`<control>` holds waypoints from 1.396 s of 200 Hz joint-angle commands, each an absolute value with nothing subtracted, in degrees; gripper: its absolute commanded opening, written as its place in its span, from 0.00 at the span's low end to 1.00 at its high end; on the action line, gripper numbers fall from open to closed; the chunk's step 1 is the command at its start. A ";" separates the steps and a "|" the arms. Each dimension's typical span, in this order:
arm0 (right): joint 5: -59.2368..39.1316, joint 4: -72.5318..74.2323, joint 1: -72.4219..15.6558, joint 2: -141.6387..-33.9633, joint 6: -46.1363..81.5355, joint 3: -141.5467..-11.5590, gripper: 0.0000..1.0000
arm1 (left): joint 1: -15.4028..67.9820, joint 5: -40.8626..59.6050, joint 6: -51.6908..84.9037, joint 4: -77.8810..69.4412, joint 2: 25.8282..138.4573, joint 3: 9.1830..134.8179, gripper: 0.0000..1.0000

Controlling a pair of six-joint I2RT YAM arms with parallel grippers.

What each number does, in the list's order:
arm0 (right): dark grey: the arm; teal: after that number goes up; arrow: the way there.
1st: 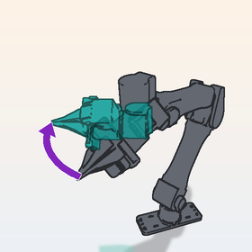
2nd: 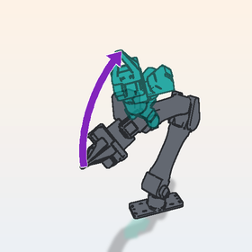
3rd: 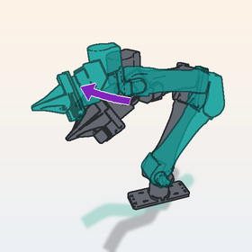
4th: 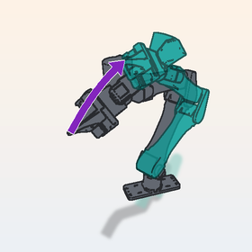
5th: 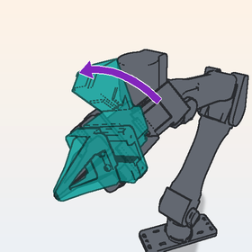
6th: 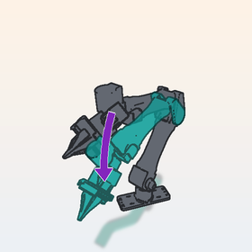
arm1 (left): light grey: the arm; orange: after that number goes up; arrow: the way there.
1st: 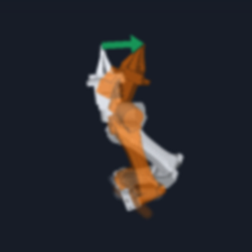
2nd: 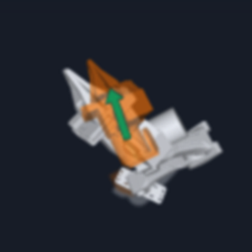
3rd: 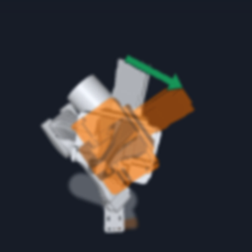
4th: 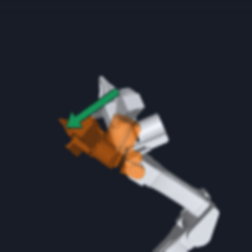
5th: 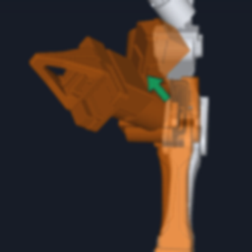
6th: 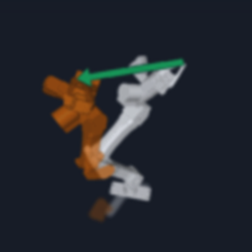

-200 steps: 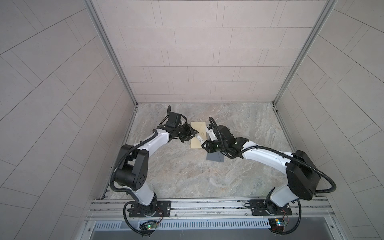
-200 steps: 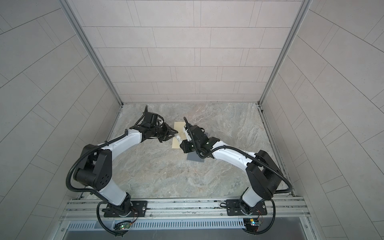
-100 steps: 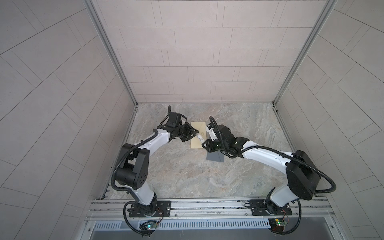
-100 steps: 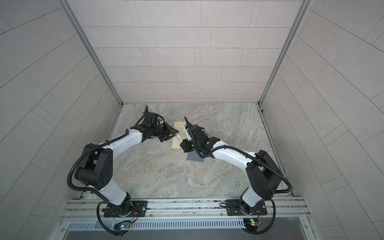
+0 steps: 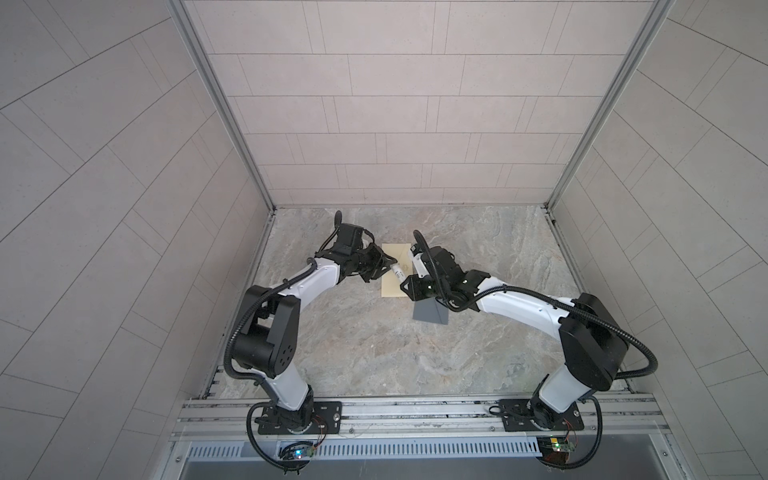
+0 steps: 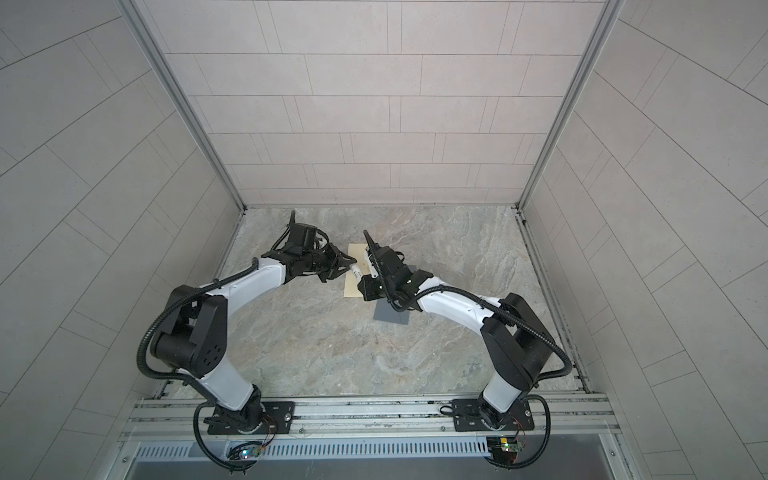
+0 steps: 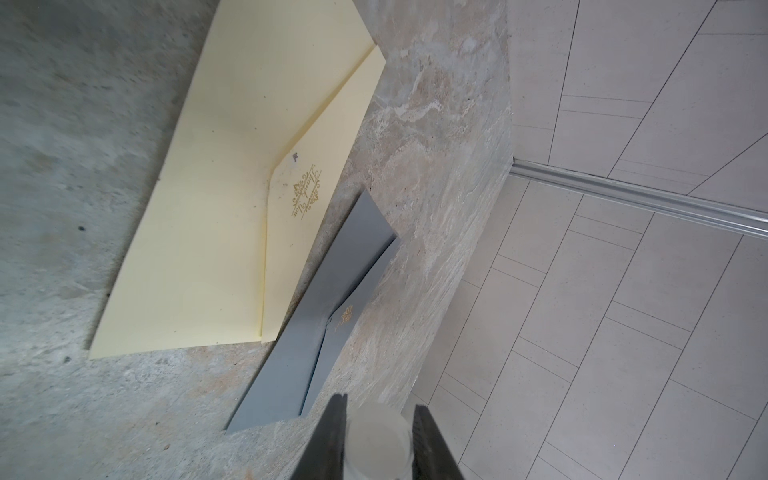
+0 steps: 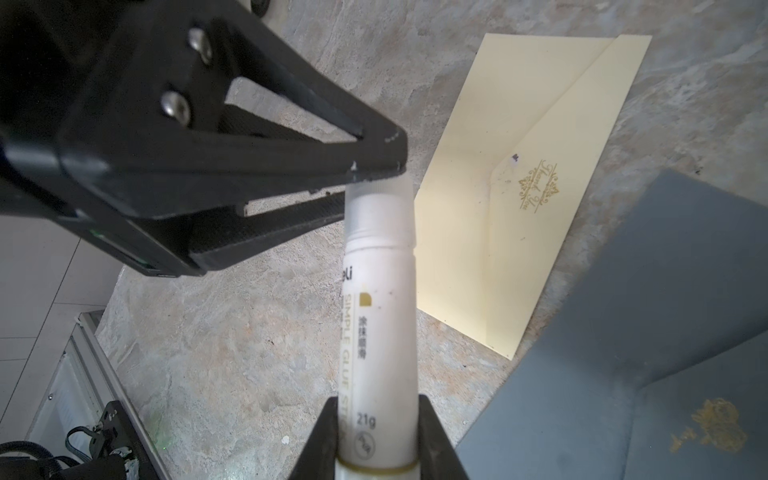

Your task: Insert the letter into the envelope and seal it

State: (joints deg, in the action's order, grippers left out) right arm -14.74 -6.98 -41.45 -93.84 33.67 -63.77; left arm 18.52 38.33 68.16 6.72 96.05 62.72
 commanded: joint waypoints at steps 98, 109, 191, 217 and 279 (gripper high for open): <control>-20.43 -0.04 -38.42 -88.87 34.54 -59.13 0.00 | 20.65 46.49 70.15 -0.35 94.86 63.59 0.31; -22.20 0.21 -38.13 -86.78 34.61 -57.42 0.00 | 20.40 47.33 69.81 -1.37 94.66 64.28 0.37; -26.02 -3.18 -37.37 -78.42 34.21 -51.04 0.00 | 20.13 45.64 65.22 -0.22 95.57 67.78 0.37; -25.06 -2.91 -37.33 -78.01 34.78 -50.88 0.00 | 20.56 45.07 64.90 0.14 96.06 68.18 0.23; -25.19 -0.91 -37.31 -79.88 35.78 -52.81 0.00 | 22.32 43.58 63.37 1.87 96.85 67.59 0.07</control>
State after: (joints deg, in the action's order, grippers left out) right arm -25.12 -3.09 -37.43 -79.83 35.03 -50.89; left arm 21.45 44.25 64.36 0.99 96.12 66.52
